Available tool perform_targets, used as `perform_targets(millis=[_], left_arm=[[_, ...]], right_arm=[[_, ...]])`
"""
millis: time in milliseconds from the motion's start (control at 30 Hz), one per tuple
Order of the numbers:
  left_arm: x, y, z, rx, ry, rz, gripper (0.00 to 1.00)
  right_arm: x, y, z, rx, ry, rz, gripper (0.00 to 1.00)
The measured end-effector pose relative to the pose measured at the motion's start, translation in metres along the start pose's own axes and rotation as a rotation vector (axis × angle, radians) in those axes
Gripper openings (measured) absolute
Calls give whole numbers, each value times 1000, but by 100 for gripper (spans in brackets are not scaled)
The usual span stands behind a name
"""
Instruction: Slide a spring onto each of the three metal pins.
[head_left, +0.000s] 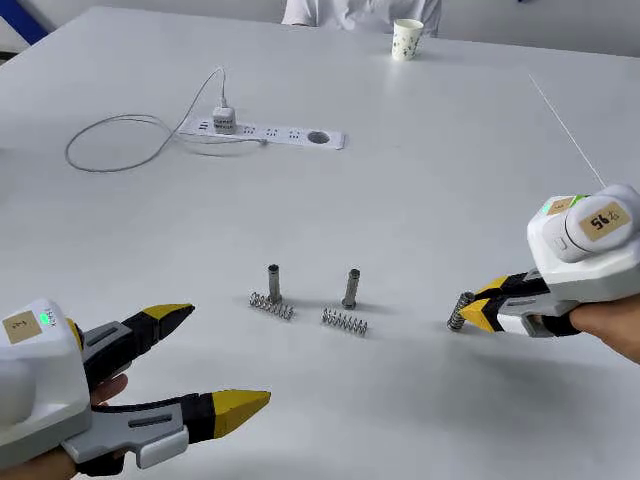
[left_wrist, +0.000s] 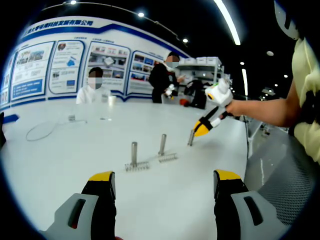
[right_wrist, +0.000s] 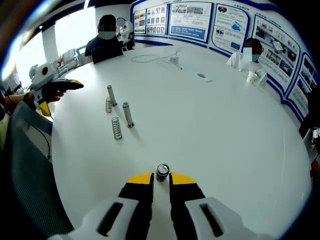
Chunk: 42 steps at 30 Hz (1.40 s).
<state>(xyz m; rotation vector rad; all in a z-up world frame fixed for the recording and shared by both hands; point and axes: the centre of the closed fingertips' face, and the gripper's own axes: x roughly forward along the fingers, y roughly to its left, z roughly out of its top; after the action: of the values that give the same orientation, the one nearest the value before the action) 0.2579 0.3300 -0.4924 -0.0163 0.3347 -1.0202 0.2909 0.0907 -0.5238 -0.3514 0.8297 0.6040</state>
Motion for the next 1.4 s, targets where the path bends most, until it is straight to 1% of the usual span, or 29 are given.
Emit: perform_targets(millis=[367, 800, 1033, 1400], left_arm=[[1, 0, 0, 1, -1, -5, 82], [2, 0, 1, 5, -1, -11, 82], [1, -1, 1, 6, 0, -7, 82], [-1, -3, 3, 13, -1, -5, 82]], right_arm=[[-2, 0, -8, 17, 5, -4, 14], [-3, 7, -11, 17, 5, 5, 14], [-1, 13, -14, 14, 6, 19, 14], [3, 27, -11, 1, 0, 47, 14]])
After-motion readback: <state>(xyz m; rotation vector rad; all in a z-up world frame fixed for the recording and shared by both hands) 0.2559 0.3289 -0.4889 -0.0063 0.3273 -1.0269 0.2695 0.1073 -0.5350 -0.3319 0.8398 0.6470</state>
